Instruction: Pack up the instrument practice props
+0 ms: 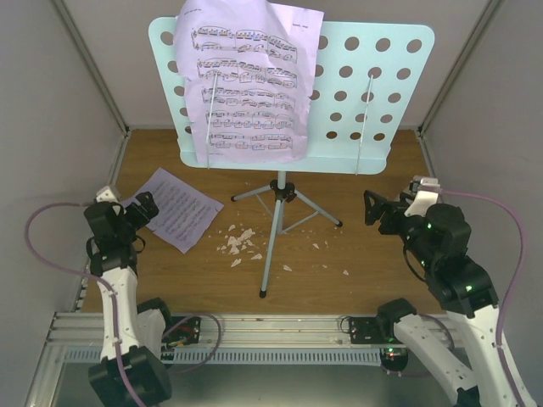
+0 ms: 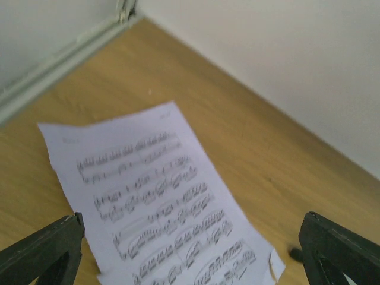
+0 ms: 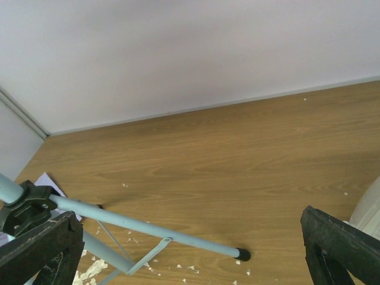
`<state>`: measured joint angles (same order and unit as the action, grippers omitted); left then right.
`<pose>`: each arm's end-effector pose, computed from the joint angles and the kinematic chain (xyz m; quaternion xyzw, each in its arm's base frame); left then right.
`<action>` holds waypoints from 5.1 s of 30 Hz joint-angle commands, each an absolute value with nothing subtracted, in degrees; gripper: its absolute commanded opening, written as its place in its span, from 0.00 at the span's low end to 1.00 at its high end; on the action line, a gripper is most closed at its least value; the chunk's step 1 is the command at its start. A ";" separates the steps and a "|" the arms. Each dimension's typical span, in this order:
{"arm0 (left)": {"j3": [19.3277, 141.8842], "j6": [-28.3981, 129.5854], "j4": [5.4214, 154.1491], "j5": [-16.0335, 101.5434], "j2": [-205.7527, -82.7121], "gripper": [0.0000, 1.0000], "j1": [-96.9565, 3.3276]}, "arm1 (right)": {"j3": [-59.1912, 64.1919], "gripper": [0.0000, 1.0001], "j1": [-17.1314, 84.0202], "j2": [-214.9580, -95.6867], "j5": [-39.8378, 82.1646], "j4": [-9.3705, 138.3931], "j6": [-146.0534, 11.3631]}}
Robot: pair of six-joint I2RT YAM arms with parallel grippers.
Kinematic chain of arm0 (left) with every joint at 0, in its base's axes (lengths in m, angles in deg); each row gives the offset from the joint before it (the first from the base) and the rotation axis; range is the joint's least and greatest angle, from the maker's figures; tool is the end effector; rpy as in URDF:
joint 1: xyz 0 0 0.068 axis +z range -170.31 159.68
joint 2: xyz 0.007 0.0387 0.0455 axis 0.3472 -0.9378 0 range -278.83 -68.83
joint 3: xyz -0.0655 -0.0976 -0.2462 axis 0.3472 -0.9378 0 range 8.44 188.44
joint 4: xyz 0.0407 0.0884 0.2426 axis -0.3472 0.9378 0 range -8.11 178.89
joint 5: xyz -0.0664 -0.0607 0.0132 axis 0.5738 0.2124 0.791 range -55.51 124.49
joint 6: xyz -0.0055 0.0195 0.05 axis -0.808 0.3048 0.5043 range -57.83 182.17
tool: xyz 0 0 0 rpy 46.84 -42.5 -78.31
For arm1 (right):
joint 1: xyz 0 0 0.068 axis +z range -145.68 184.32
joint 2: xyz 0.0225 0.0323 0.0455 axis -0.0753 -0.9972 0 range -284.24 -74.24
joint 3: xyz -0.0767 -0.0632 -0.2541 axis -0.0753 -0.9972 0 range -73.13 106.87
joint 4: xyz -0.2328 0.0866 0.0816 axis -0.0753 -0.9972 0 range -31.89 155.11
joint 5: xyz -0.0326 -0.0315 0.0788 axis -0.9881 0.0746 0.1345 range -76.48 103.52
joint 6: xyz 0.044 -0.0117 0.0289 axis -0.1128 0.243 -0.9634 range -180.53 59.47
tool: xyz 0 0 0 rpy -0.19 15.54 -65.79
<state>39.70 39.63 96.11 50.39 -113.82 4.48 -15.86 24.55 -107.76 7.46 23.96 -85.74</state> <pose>0.1685 0.0671 0.2495 -0.2755 0.8059 -0.1085 0.5126 0.0993 0.0326 0.3802 0.0662 0.8026 0.1891 0.5618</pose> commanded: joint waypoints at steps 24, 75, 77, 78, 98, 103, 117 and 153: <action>77.96 50.83 122.16 72.32 -115.32 0.95 -2.89 | -33.60 0.89 50.25 -114.52 22.60 44.84 -95.38; 100.28 50.98 128.16 59.79 -128.07 0.84 -43.16 | 16.09 0.94 60.32 -133.89 6.64 37.91 -77.80; 100.44 50.89 128.03 57.99 -127.21 0.86 -43.17 | 16.44 0.94 60.22 -133.64 6.83 37.52 -77.76; 100.50 50.91 128.12 56.95 -126.86 0.87 -43.12 | 16.58 0.94 60.22 -133.46 6.70 37.38 -77.68; 107.86 50.32 130.05 66.73 -123.55 0.85 -43.13 | 27.43 0.93 59.49 -137.88 5.14 33.99 -74.27; 108.54 47.82 124.18 75.74 -124.76 0.82 -43.16 | 30.33 0.90 57.79 -140.29 5.81 35.32 -74.06; 110.09 46.54 115.59 75.25 -129.64 0.73 -43.12 | 29.70 0.67 55.32 -141.00 4.43 40.91 -73.97; 112.15 44.48 108.71 78.42 -136.81 0.00 -43.12 | 34.43 0.01 54.41 -146.39 2.03 44.27 -72.88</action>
